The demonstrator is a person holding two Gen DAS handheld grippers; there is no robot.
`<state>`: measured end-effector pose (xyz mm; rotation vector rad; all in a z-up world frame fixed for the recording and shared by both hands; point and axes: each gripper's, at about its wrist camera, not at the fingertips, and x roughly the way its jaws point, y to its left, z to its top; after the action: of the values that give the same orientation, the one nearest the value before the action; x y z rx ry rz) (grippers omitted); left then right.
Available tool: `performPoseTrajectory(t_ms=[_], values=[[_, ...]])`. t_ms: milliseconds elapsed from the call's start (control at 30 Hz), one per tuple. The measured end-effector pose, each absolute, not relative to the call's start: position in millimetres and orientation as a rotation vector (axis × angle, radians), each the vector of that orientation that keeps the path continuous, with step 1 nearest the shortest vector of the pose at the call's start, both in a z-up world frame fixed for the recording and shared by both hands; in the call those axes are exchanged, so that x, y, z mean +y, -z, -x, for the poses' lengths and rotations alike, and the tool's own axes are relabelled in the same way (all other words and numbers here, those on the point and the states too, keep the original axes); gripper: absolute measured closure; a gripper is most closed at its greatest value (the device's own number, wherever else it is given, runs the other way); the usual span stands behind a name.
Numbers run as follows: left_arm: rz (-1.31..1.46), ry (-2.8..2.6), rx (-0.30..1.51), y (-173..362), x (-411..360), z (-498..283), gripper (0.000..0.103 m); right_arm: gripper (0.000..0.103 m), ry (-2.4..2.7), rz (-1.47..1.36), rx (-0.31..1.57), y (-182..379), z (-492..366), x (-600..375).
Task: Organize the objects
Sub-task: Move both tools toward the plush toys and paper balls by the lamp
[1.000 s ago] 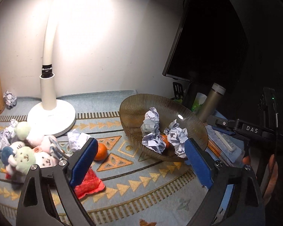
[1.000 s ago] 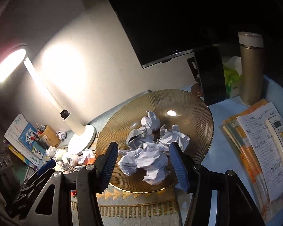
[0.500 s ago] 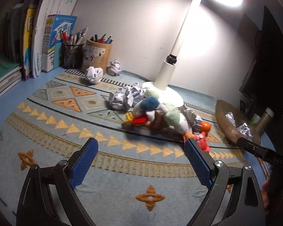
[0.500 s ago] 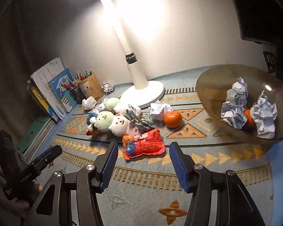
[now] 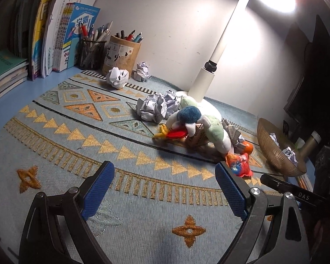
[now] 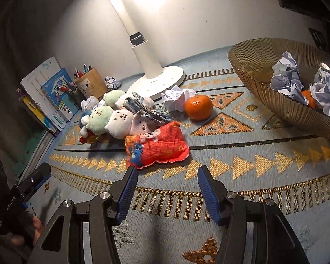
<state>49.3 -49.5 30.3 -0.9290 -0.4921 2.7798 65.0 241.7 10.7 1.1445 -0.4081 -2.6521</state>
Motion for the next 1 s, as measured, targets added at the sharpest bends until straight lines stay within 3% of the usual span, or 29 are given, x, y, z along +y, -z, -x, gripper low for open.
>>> performPoseTrajectory(t_ms=[567,767,1000], values=[[0.966,-2.717,-0.419,-35,-44,-44,0.011,0.048,2.663,-1.140,-0.376,-14,-64,238],[1.012,-2.681,-0.272,-70,-68,13,0.011,0.052,2.639,-1.095,-0.217,-40,-41,227],[1.203,-2.512,-0.237,-38,-68,107,0.013,0.052,2.588,-1.123,-0.140,-48,10,209]])
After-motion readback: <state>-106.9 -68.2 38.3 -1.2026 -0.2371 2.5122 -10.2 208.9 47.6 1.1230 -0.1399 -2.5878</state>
